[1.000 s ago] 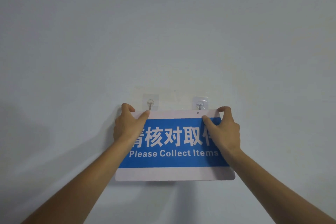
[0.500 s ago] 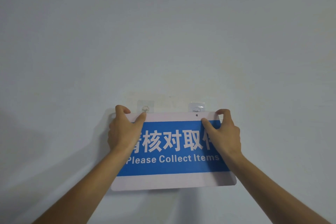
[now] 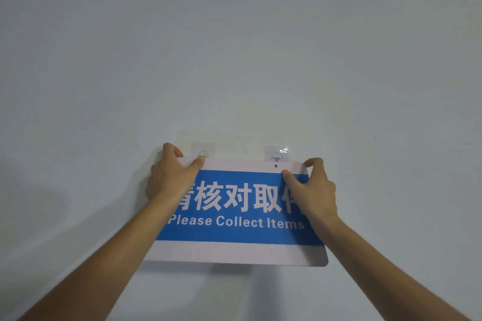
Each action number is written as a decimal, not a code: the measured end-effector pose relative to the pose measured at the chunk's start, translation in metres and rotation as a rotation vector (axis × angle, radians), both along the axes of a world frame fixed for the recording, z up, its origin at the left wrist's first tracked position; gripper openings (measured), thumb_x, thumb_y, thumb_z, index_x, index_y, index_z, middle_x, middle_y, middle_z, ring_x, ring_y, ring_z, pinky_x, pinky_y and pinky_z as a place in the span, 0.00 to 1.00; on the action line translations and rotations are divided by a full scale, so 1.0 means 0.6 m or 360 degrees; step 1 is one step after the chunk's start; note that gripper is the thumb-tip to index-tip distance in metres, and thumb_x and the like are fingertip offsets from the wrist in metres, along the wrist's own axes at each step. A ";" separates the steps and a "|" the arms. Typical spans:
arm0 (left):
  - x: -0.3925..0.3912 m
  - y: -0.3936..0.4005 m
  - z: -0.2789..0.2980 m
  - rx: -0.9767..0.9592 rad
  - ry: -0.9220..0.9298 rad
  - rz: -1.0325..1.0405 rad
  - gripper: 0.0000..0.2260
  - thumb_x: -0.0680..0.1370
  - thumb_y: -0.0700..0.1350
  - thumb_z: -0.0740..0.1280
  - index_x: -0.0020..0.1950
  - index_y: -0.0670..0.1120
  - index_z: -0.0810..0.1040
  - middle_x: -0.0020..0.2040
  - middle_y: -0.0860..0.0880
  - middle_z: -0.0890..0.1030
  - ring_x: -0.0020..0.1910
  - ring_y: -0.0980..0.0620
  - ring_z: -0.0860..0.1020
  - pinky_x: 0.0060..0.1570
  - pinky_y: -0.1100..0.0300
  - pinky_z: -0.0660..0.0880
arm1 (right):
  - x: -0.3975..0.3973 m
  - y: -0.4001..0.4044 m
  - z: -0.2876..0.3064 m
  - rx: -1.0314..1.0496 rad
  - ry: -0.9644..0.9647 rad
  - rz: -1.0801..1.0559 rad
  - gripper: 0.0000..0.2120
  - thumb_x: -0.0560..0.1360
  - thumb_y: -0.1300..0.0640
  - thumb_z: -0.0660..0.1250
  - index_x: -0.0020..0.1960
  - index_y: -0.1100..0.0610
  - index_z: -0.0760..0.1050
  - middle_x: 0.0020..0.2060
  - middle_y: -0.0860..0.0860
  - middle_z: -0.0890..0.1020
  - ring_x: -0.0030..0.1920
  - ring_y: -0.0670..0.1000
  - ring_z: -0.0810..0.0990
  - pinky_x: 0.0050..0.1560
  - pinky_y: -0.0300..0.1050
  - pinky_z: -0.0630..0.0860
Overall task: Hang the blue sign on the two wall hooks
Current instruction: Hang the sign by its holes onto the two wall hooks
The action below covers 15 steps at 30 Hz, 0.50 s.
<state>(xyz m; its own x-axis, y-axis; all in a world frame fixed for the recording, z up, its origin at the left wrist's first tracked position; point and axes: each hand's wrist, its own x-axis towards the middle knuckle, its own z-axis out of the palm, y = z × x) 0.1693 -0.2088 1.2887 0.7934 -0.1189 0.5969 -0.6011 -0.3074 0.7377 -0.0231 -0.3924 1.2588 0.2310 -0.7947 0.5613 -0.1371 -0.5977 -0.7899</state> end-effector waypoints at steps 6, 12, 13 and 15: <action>-0.001 -0.004 -0.024 -0.0096 0.0033 -0.0017 0.23 0.75 0.69 0.67 0.55 0.53 0.67 0.45 0.50 0.80 0.38 0.48 0.82 0.41 0.49 0.81 | -0.009 0.002 0.005 -0.0021 0.0067 -0.0006 0.22 0.77 0.38 0.68 0.63 0.45 0.64 0.47 0.51 0.85 0.41 0.53 0.86 0.44 0.56 0.86; -0.011 -0.018 -0.038 -0.0168 -0.0002 0.0002 0.24 0.77 0.69 0.65 0.57 0.52 0.63 0.44 0.48 0.80 0.37 0.46 0.82 0.38 0.48 0.81 | -0.016 -0.006 0.024 -0.0073 0.0122 -0.0019 0.21 0.77 0.37 0.67 0.63 0.43 0.64 0.49 0.51 0.84 0.42 0.55 0.86 0.46 0.59 0.86; -0.015 -0.020 -0.039 -0.0170 0.0005 0.0013 0.24 0.76 0.69 0.64 0.56 0.52 0.63 0.45 0.48 0.80 0.38 0.43 0.83 0.40 0.45 0.82 | -0.017 -0.007 0.029 -0.0092 0.0145 -0.0027 0.20 0.76 0.37 0.67 0.62 0.42 0.64 0.49 0.52 0.84 0.42 0.55 0.86 0.46 0.59 0.86; -0.022 -0.022 -0.041 -0.0170 0.0013 0.0057 0.24 0.77 0.70 0.63 0.56 0.52 0.62 0.46 0.47 0.80 0.41 0.40 0.83 0.43 0.43 0.82 | -0.015 -0.009 0.032 -0.0122 0.0191 -0.0033 0.19 0.76 0.36 0.65 0.62 0.40 0.63 0.50 0.52 0.84 0.43 0.56 0.86 0.47 0.60 0.86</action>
<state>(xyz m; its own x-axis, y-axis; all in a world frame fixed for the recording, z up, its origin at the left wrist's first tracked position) 0.1563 -0.2222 1.2640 0.8009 -0.0263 0.5982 -0.5849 -0.2481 0.7722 -0.0321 -0.3977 1.2781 0.2841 -0.7557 0.5901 -0.2406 -0.6520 -0.7191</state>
